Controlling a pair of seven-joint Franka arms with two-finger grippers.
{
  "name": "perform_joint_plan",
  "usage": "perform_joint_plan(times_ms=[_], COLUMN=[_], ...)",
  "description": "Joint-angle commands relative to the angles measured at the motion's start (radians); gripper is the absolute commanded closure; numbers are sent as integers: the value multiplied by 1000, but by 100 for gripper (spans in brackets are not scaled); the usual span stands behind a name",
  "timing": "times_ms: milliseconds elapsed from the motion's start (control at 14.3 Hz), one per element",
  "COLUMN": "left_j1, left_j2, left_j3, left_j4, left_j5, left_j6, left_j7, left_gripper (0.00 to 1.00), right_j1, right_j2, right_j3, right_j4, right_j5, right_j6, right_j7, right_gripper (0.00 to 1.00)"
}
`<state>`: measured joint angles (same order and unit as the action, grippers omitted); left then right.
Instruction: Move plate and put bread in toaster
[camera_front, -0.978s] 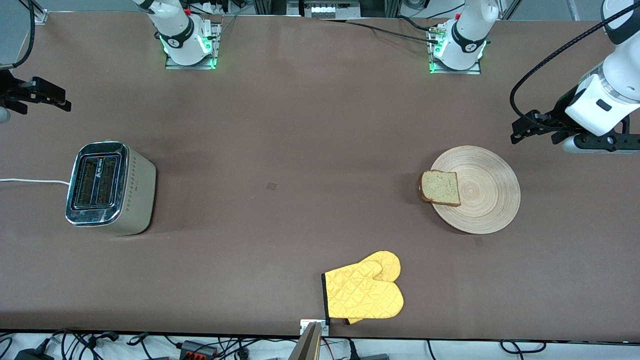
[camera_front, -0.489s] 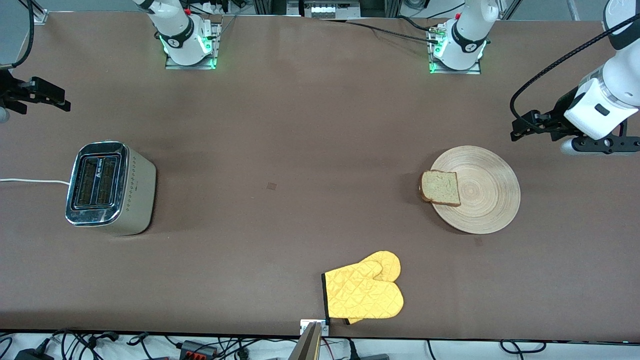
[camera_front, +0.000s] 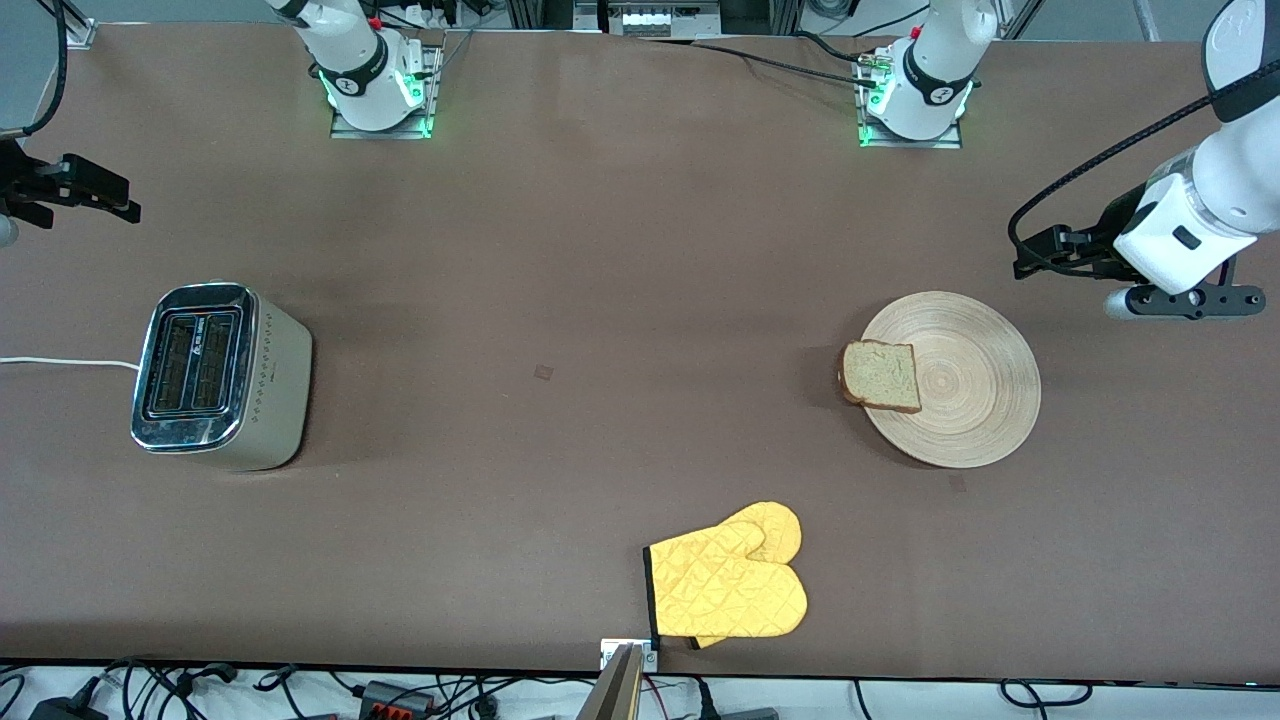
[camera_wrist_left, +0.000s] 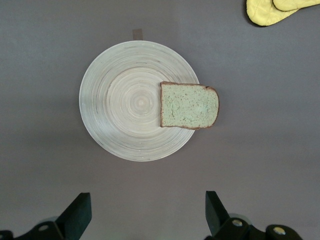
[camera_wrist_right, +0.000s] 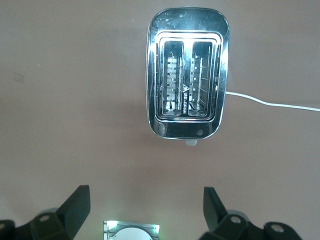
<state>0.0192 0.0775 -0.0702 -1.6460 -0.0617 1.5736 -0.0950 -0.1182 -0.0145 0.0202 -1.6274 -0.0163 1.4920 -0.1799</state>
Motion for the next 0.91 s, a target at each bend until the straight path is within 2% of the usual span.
perform_joint_plan(times_ms=[0, 210, 419, 629, 839], left_j1=[69, 192, 330, 428, 487], left_j2=[114, 203, 300, 410, 493], left_j3=[9, 7, 7, 7, 7], left_j4=[86, 97, 97, 118, 120], left_j5=[-10, -52, -249, -416, -518], left_j6=[-35, -24, -23, 25, 75], left_j7=[43, 138, 226, 421, 616], left_gripper=[0, 0, 0, 0, 0], right_j1=[-9, -9, -9, -9, -9], right_j2=[5, 7, 7, 7, 7], right_j3=[3, 3, 3, 1, 1], right_j4=[17, 17, 17, 17, 17], right_j5=[-1, -1, -1, -1, 1], right_j6=[-6, -4, -4, -6, -4], right_j7=[-23, -21, -21, -20, -20], right_gripper=[0, 0, 0, 0, 0])
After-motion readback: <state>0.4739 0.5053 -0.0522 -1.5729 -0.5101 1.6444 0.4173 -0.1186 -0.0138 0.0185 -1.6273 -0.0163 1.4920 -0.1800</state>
